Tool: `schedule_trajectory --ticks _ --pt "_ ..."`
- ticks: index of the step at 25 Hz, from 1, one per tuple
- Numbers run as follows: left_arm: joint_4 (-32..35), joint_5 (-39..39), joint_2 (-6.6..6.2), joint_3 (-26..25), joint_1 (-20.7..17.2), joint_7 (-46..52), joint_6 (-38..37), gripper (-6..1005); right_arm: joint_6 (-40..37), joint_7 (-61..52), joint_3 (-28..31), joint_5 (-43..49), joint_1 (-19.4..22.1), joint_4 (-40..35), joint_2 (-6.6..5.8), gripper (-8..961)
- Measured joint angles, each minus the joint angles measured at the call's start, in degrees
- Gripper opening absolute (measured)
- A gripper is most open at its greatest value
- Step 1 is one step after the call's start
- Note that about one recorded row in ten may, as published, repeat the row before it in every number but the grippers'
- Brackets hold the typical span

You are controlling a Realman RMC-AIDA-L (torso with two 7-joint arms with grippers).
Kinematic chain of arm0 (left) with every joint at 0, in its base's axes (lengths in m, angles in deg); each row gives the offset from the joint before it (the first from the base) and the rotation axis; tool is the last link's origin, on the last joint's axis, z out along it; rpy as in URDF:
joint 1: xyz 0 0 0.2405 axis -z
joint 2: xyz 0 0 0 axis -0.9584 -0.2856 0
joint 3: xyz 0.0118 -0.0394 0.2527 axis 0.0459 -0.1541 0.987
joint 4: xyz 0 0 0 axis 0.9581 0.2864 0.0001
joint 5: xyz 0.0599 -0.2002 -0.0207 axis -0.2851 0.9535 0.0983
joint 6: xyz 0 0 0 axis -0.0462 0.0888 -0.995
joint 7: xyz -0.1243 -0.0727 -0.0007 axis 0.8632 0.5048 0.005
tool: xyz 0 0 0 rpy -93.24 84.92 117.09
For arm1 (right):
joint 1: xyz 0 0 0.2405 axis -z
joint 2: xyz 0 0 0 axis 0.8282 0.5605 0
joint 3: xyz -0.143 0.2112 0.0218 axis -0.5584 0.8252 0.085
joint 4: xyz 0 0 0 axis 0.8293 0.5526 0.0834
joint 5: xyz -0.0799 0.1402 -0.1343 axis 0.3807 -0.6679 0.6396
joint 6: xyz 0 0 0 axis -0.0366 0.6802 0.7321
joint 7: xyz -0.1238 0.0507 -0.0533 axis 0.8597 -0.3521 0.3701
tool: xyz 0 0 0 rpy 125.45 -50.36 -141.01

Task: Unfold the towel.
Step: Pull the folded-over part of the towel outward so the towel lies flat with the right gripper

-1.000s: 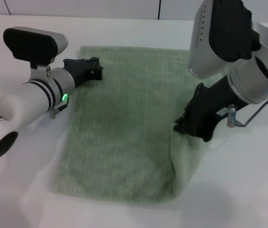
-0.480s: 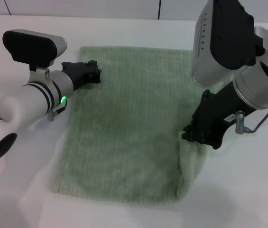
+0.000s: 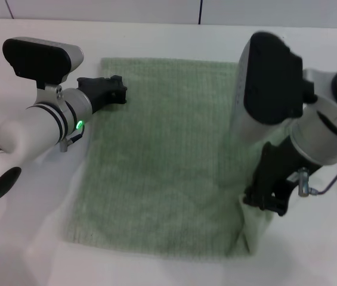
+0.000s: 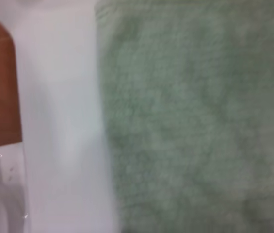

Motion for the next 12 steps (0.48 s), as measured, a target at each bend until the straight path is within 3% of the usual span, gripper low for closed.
schedule_trajectory --ticks 12 --pt "-0.09 0.01 -0.09 -0.19 0.29 0.0 0.13 36 0.06 -2.68 -3.37 3.47 -0.28 5.06 -0.17 33"
